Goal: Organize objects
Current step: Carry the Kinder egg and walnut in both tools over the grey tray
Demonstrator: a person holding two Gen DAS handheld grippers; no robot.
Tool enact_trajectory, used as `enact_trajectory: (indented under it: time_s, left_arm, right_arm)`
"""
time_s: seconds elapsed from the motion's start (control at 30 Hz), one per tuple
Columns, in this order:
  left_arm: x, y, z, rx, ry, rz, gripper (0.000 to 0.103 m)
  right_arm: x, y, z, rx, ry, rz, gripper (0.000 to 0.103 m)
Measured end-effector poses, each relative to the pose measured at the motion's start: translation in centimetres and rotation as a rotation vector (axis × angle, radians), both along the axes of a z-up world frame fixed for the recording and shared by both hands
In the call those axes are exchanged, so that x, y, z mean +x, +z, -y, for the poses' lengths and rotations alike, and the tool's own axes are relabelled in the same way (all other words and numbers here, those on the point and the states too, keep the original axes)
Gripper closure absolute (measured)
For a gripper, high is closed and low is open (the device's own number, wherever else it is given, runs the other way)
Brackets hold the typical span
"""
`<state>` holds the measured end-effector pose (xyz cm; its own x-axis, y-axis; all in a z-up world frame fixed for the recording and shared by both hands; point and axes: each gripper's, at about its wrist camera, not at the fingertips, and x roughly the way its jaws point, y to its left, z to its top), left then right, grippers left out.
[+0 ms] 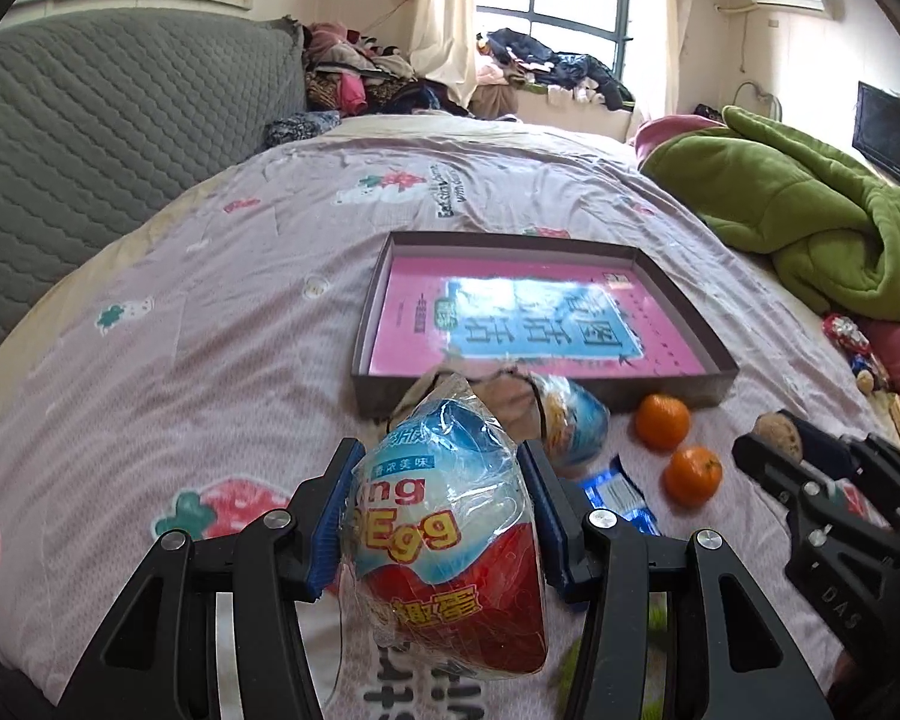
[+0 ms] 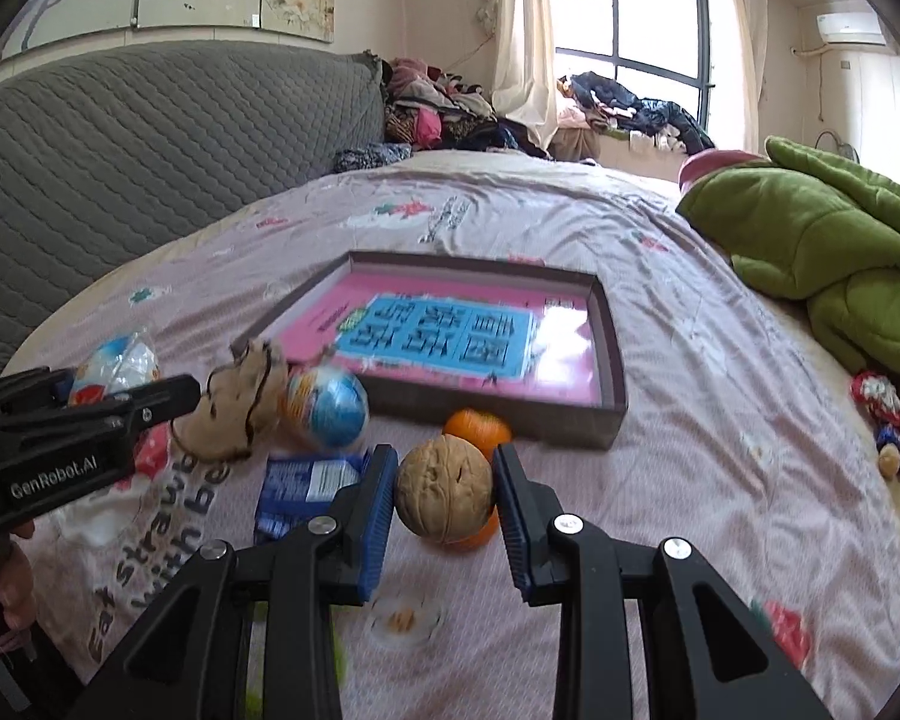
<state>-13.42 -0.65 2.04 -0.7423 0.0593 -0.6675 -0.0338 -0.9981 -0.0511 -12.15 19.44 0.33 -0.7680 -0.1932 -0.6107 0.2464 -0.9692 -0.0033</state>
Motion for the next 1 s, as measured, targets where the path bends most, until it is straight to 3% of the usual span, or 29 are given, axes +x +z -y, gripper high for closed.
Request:
enact_trajectory:
  time_s: [0.23, 0.53, 0.73, 1.0]
  left_arm:
    - [-3.3, 0.4, 0.1, -0.006, 0.016, -0.008, 0.049]
    - [-9.3, 0.4, 0.3, -0.021, 0.023, 0.010, 0.049]
    - [-13.3, -0.7, -0.2, -0.048, 0.007, 0.069, 0.049]
    - [-16.8, -3.8, -0.3, -0.005, -0.014, 0.209, 0.049]
  right_arm:
    - [-3.5, 1.1, -0.9, 0.008, 0.003, -0.035, 0.070]
    - [-8.7, -0.1, -1.3, 0.045, 0.000, -0.011, 0.070]
    - [-12.4, -1.8, -1.9, 0.053, 0.003, 0.046, 0.070]
    - [-14.6, -3.7, -2.5, 0.014, 0.009, 0.117, 0.070]
